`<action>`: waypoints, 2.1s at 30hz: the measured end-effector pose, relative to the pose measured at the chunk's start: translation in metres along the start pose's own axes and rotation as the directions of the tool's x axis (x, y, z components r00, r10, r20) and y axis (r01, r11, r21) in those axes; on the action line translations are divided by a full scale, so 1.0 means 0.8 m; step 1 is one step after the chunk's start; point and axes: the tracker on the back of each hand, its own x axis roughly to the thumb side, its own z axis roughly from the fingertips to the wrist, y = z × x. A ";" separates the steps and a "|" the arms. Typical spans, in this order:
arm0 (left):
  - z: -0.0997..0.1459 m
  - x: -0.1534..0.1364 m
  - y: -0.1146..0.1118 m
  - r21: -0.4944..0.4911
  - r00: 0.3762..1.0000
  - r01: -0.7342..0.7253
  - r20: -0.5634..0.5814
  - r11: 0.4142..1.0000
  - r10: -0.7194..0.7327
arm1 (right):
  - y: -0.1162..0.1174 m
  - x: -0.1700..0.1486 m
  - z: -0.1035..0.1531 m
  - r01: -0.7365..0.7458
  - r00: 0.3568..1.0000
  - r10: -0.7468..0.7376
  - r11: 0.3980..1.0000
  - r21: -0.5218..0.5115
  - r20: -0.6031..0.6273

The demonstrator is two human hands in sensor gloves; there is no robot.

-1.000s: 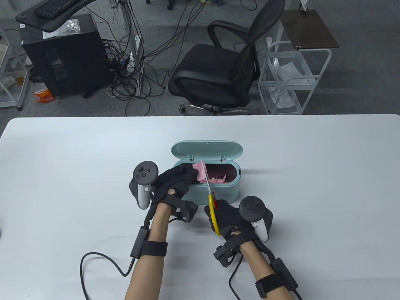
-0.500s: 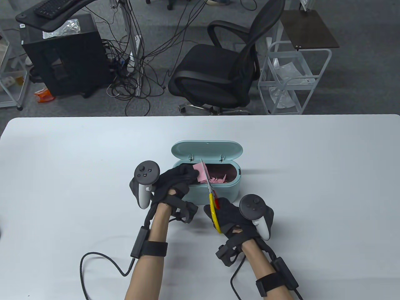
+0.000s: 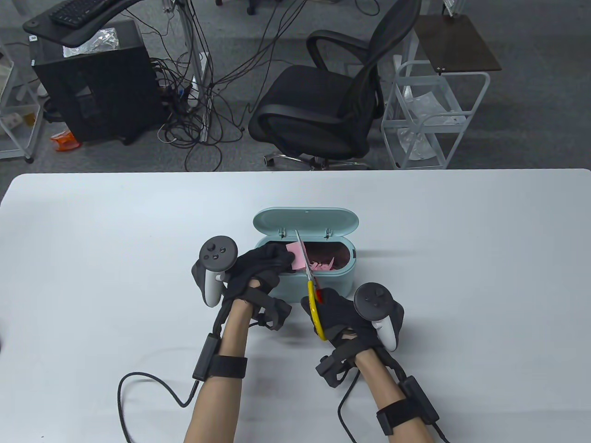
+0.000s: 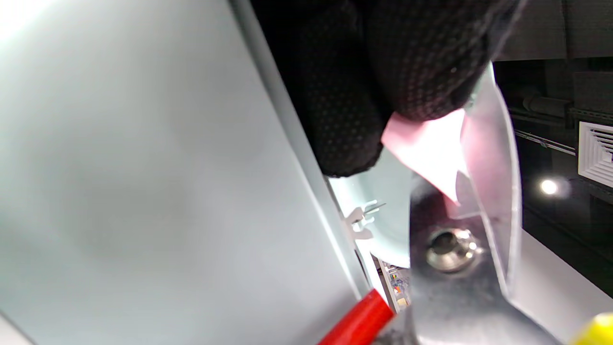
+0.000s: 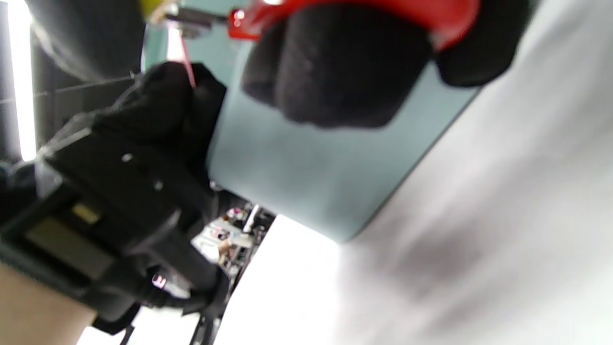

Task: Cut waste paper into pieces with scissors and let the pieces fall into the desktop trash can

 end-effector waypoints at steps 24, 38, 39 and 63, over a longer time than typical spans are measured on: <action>0.002 -0.003 0.001 0.015 0.997 -0.082 -0.007 0.997 0.082 | 0.001 -0.011 0.021 -0.191 0.982 0.191 0.980 0.053 -0.001; 0.004 -0.005 0.003 0.031 0.992 -0.126 -0.012 0.992 0.127 | 0.011 -0.005 0.021 -0.260 0.965 0.261 0.965 -0.015 0.025; 0.004 -0.006 0.003 0.035 0.990 -0.139 -0.013 0.990 0.139 | 0.010 -0.005 0.022 -0.263 0.964 0.264 0.965 -0.013 0.030; 0.003 -0.003 0.002 0.015 0.996 -0.085 -0.008 0.996 0.085 | 0.001 0.001 0.017 -0.183 0.982 0.186 0.980 -0.076 0.039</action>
